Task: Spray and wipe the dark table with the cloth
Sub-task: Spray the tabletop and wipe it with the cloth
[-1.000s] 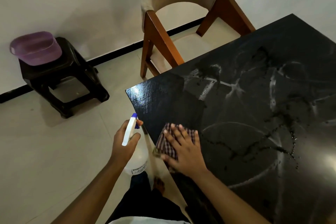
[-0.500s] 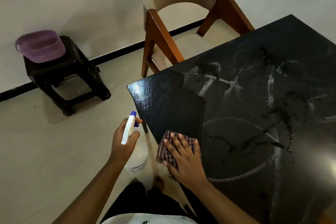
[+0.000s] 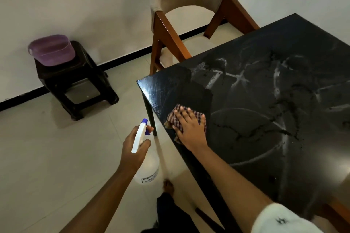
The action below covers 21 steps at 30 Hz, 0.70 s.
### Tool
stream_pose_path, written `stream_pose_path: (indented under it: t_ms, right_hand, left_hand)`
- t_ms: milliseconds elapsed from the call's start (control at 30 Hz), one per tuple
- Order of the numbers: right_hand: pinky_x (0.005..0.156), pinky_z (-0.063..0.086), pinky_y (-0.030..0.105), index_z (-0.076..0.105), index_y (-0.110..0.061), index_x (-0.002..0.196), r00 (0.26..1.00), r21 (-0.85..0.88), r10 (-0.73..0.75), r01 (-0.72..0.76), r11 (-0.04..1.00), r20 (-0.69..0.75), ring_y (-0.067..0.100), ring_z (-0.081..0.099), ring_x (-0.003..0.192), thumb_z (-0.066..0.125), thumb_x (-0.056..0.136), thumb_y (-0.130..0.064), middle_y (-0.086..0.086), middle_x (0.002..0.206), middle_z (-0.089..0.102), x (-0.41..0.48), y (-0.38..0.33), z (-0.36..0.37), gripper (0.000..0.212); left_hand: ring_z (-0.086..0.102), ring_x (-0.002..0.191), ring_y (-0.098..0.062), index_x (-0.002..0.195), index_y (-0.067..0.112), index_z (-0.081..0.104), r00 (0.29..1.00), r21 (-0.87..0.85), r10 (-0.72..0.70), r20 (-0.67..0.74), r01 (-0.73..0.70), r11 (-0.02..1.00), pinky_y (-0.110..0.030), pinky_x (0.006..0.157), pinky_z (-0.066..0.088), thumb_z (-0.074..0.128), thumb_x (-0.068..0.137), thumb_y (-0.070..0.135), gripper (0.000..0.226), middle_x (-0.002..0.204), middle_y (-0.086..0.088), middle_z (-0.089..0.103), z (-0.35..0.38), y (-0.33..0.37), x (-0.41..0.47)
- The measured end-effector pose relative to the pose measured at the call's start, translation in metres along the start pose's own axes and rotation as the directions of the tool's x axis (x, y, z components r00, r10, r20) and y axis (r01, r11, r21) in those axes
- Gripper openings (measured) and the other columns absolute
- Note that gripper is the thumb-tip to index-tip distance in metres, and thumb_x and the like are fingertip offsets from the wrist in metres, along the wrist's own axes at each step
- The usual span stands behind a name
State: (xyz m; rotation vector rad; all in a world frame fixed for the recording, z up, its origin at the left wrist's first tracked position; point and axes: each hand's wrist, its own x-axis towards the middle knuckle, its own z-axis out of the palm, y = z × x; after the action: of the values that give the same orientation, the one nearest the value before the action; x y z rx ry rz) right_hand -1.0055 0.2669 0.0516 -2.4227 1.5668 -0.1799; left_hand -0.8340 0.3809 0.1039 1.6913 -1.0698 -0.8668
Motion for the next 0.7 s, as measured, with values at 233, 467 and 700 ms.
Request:
stream_pose_path:
  t_ms: [233, 467, 700]
  right_hand:
    - [0.099, 0.044, 0.036, 0.06, -0.02, 0.123, 0.988, 0.709, 0.148, -0.141, 0.692, 0.051, 0.02, 0.061, 0.106, 0.054, 0.096, -0.031, 0.003, 0.112, 0.068, -0.084, -0.014, -0.026, 0.03]
    - [0.101, 0.043, 0.048, 0.062, -0.017, 0.117, 0.853, 0.803, 0.412, -0.015, -0.596, 0.322, 0.03, 0.06, 0.111, 0.066, 0.076, -0.047, 0.01, 0.12, 0.065, -0.142, 0.047, -0.098, 0.051]
    - [0.07, 0.058, 0.037, 0.061, -0.022, 0.124, 0.868, 0.779, 0.422, 0.067, -0.623, 0.263, 0.02, 0.069, 0.099, 0.094, 0.028, -0.051, 0.001, 0.114, 0.07, -0.179, 0.128, -0.123, 0.106]
  left_hand:
    - [0.061, 0.095, -0.006, 0.106, 0.012, 0.063, 1.0, -0.036, 0.009, 0.018, -0.008, 0.999, -0.016, 0.077, 0.05, 0.055, 0.074, 0.014, 0.033, 0.102, 0.002, 0.067, 0.003, 0.009, -0.059]
    - [0.063, 0.084, -0.017, 0.109, 0.016, 0.062, 0.947, 0.064, -0.096, 0.307, 0.08, 0.995, -0.01, 0.062, 0.049, 0.06, 0.087, 0.002, 0.027, 0.097, 0.0, 0.065, 0.026, 0.025, -0.118]
    - [0.066, 0.078, -0.021, 0.101, 0.011, 0.066, 0.905, 0.161, -0.297, 0.304, 0.259, 0.953, -0.018, 0.055, 0.05, 0.063, 0.086, 0.01, 0.015, 0.089, -0.008, 0.068, 0.07, 0.024, -0.151]
